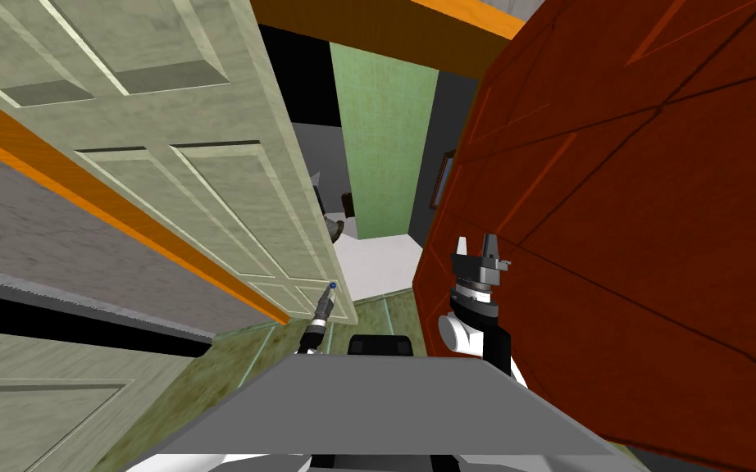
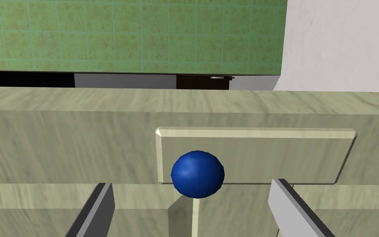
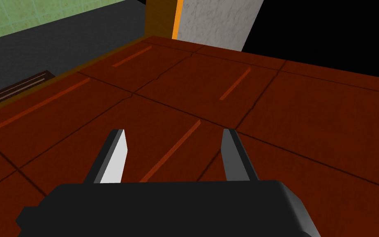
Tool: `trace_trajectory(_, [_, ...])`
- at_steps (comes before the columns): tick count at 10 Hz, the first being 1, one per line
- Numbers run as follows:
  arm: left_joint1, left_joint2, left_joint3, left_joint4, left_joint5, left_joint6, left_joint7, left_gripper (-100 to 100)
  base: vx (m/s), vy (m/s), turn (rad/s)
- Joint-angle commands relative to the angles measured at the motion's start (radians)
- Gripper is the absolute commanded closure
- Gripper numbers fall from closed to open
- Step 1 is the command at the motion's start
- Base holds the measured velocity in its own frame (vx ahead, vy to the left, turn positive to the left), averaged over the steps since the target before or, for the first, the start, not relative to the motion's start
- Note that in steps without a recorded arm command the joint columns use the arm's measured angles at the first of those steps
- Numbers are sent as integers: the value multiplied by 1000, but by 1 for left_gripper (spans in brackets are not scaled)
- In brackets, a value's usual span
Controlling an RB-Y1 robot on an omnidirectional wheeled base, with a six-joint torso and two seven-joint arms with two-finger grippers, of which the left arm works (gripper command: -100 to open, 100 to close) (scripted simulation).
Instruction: Pull the door open
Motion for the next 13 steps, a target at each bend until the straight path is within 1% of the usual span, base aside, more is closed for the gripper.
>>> trace_trajectory(1, [-1,18,-3,-10,-2,29,18,-100,-132,-31,37])
trace_trajectory(3, [1,38,-7,-25,-4,62,37,-100,-74,-36,48])
trace_trajectory(4, [0,32,-6,-20,-4,51,31,-100,-27,-12,9])
trace_trajectory(5, [-18,29,18,8,9,46,23,-100,65,37,-199])
trace_trajectory(6, [-30,27,33,26,18,41,17,-100,159,60,-268])
trace_trajectory(7, [-37,26,42,37,22,38,13,-100,188,63,-155])
trace_trajectory(8, [-33,26,35,34,19,37,16,-100,82,32,-22])
trace_trajectory(9, [-33,26,35,34,19,37,16,100,-9,-2,19])
trace_trajectory(13, [-33,26,35,34,19,37,16,100,-19,-5,4])
